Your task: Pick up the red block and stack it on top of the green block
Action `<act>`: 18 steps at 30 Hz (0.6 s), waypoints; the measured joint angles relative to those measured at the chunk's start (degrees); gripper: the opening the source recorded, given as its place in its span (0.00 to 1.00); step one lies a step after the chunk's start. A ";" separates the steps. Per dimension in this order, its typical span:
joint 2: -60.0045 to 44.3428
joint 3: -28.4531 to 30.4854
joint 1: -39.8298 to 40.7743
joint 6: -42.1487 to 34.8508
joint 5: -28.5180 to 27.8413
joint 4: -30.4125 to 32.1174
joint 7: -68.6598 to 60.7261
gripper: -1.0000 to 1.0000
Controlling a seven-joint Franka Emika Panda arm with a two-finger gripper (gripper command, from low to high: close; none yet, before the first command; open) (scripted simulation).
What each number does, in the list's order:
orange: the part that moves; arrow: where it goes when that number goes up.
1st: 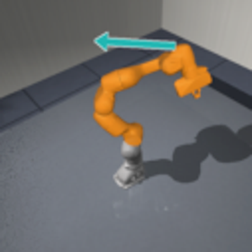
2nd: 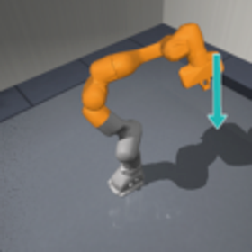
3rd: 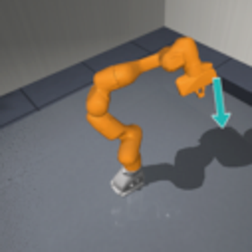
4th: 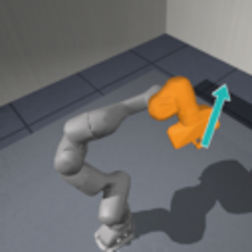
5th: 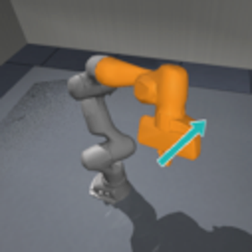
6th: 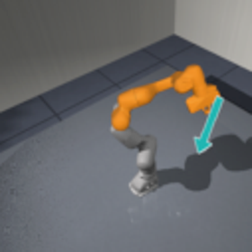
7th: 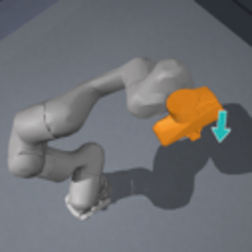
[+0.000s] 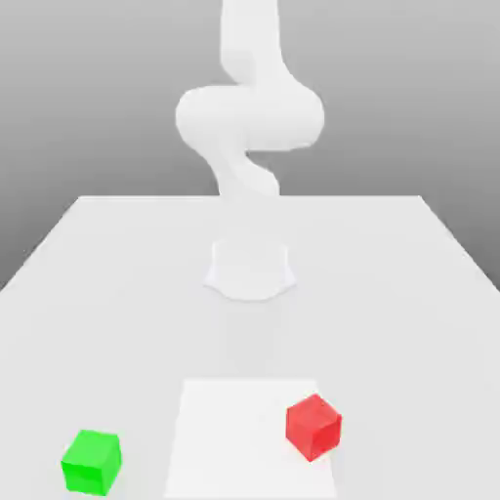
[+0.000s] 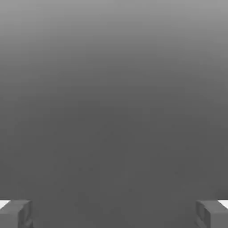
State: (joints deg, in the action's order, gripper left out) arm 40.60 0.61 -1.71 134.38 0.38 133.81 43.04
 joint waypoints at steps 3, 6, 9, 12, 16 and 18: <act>-6.56 0.69 -2.10 3.23 0.51 2.53 -3.51 0.50; -12.84 1.01 -3.78 6.33 1.14 4.96 -6.98 0.50; -19.09 1.25 -5.43 9.42 1.64 7.38 -10.34 0.50; -25.32 1.20 -6.82 12.51 2.04 9.79 -13.63 0.50; -33.62 0.53 -8.03 16.63 2.12 13.01 -17.68 0.50; -37.76 0.13 -8.81 18.70 1.75 14.62 -19.41 0.50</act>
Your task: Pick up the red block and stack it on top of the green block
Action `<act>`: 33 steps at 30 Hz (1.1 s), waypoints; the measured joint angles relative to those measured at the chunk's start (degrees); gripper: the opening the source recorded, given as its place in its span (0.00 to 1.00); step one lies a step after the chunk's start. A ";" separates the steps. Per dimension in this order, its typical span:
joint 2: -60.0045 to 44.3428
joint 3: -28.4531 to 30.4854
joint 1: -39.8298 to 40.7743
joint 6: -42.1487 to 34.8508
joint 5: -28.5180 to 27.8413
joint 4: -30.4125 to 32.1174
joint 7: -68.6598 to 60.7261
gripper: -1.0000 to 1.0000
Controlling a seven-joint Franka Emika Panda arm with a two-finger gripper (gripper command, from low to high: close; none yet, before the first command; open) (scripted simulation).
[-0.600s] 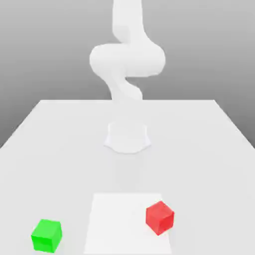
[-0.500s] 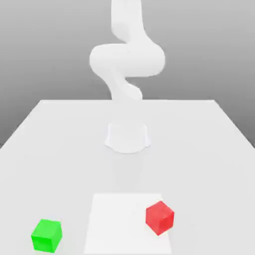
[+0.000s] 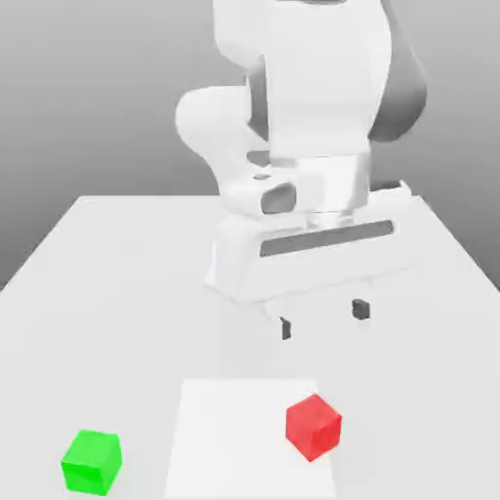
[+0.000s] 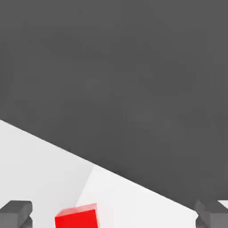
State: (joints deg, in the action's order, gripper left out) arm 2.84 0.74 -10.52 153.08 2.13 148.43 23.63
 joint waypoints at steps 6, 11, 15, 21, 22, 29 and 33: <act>-12.38 -0.31 -0.89 7.70 -1.93 2.55 -2.58 0.50; -19.99 -0.53 -0.70 14.08 -1.86 1.57 -2.76 0.00; -19.98 -0.54 -0.66 14.01 -1.96 1.57 -2.66 0.00; -12.98 -0.56 -0.63 8.07 -2.16 2.62 -2.54 0.00; -10.95 -0.58 -0.60 6.34 -2.14 2.92 -2.55 0.00; -10.42 8.69 7.41 -1.05 0.76 -3.61 9.66 0.00; -12.43 14.49 12.28 -3.55 3.10 -7.96 17.01 0.00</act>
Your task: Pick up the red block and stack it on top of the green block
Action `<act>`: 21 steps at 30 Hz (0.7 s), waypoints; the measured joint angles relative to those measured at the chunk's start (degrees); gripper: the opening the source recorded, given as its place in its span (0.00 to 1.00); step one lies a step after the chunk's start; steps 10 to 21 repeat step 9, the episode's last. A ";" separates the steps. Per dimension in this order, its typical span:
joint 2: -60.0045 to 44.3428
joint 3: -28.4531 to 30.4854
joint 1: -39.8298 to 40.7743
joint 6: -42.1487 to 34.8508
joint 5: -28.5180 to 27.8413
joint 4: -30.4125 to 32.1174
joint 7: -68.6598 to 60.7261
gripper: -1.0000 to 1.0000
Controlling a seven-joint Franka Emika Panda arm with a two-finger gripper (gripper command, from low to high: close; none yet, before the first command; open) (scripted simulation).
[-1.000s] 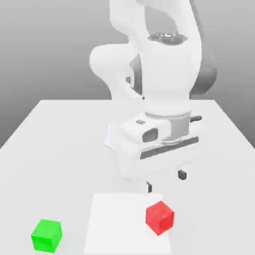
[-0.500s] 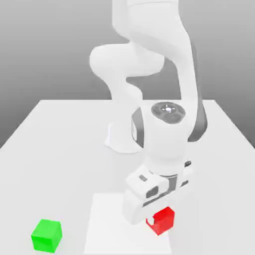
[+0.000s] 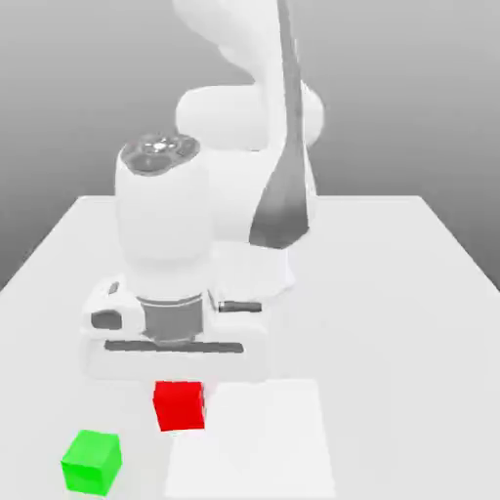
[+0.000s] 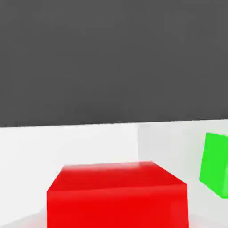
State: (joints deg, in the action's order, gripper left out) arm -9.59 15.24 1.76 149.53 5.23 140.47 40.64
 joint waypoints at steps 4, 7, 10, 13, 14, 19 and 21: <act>-8.48 -0.23 4.18 5.10 5.75 -2.95 0.12 1.00; -8.48 -0.23 4.18 5.10 5.75 -2.95 0.12 1.00; -8.48 -0.23 4.18 5.10 5.75 -2.95 0.12 1.00; -8.48 -0.23 4.18 5.10 5.75 -2.95 0.12 1.00; -8.48 -0.23 4.18 5.10 5.75 -2.95 0.12 1.00; -8.48 -0.23 4.18 5.10 5.75 -2.95 0.12 1.00; -8.48 -0.23 4.18 5.10 5.75 -2.95 0.12 1.00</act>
